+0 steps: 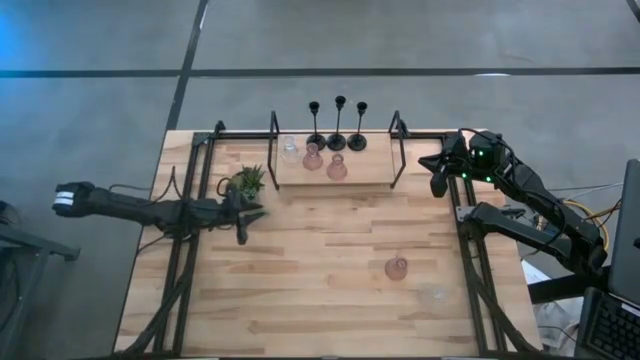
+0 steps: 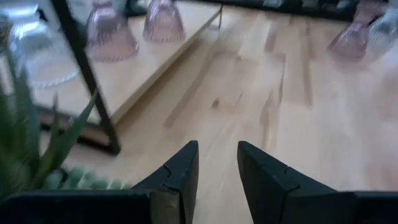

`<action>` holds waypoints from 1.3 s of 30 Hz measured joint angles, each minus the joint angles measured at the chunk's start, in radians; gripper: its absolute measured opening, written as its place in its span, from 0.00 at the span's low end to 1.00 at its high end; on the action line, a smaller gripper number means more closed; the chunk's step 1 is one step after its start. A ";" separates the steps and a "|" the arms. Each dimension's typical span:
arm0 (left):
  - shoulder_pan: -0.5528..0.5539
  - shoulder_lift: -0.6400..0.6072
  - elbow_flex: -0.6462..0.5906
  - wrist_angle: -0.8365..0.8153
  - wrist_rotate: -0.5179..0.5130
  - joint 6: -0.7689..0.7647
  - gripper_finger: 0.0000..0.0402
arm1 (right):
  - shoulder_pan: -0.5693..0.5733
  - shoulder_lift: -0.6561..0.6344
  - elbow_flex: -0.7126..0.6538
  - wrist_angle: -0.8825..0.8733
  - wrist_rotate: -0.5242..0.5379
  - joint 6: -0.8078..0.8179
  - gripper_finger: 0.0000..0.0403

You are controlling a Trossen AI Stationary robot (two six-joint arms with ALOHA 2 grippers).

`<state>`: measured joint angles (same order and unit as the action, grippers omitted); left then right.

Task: Pick & Place candle stick holders
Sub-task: Put the pink candle holder on the shelf aligned with the other pink candle holder

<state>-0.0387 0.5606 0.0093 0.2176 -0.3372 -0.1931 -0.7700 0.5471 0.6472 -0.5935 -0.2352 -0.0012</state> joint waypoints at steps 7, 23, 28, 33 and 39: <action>0.024 -0.261 0.001 -0.162 -0.021 0.054 0.28 | 0.000 0.000 0.000 0.000 0.000 0.000 0.07; 0.127 -0.470 0.002 -0.174 -0.065 0.153 0.02 | 0.000 0.000 0.000 -0.001 0.000 -0.001 0.07; 0.124 -0.518 0.002 -0.175 -0.063 0.159 0.01 | 0.000 0.000 0.000 -0.001 0.000 -0.001 0.07; 0.124 -0.558 0.002 -0.178 -0.055 0.184 0.01 | 0.000 0.000 0.000 -0.001 0.000 -0.001 0.07; 0.123 -0.561 -0.002 -0.184 0.058 0.191 0.00 | 0.000 0.000 0.000 0.000 0.000 0.000 0.07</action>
<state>0.0841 -0.0002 0.0071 0.0338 -0.2789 -0.0017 -0.7702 0.5468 0.6469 -0.5938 -0.2352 -0.0015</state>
